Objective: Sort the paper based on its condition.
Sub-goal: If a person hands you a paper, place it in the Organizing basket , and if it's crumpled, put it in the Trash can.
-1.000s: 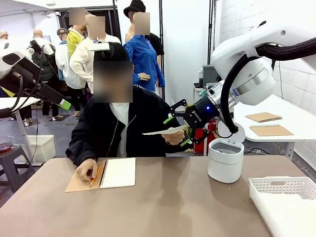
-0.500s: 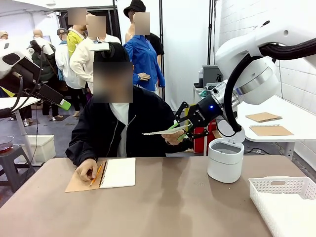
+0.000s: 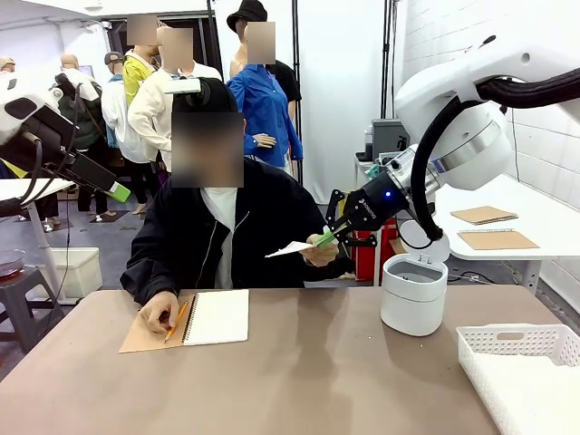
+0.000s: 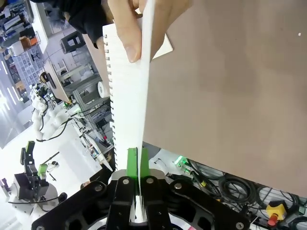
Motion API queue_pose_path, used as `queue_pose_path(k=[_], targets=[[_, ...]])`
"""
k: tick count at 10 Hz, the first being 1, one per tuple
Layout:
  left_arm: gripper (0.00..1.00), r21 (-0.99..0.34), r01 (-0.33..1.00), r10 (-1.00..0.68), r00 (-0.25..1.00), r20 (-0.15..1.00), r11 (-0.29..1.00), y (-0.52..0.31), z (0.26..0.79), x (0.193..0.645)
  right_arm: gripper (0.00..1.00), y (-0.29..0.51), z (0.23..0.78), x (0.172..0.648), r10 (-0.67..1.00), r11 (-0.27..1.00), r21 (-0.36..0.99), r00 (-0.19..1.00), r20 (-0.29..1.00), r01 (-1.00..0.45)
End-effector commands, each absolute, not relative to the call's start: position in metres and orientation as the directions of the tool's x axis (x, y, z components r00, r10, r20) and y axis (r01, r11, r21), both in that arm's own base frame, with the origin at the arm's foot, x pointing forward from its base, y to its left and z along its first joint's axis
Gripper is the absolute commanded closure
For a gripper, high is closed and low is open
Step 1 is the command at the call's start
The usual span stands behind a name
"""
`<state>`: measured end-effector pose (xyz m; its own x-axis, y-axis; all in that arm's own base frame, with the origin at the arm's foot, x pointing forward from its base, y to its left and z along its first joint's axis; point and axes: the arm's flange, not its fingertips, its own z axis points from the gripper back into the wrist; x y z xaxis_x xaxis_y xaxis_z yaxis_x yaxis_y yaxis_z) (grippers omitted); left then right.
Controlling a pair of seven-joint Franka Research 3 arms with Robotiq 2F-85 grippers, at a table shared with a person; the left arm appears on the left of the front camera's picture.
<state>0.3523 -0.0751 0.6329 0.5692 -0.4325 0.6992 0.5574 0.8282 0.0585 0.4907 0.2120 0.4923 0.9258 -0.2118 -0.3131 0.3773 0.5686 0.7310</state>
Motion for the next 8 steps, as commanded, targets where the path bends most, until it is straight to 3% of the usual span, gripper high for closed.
queue_pose_path(k=[1,4,8], targets=[[0.0,0.061,0.554,-0.43,0.566,0.704,0.83,-0.074,0.634,0.353,1.0,0.211,0.495,0.491,-0.205,0.54,0.762,0.934,-0.291,0.356],[0.0,0.061,0.554,-0.43,0.566,0.704,0.83,-0.074,0.634,0.353,1.0,0.205,0.499,0.491,-0.198,0.545,0.769,0.943,-0.268,0.333],[0.0,0.061,0.554,-0.43,0.566,0.704,0.83,-0.074,0.634,0.353,1.0,0.201,0.521,0.482,-0.044,0.594,0.79,0.986,-0.158,0.153]])
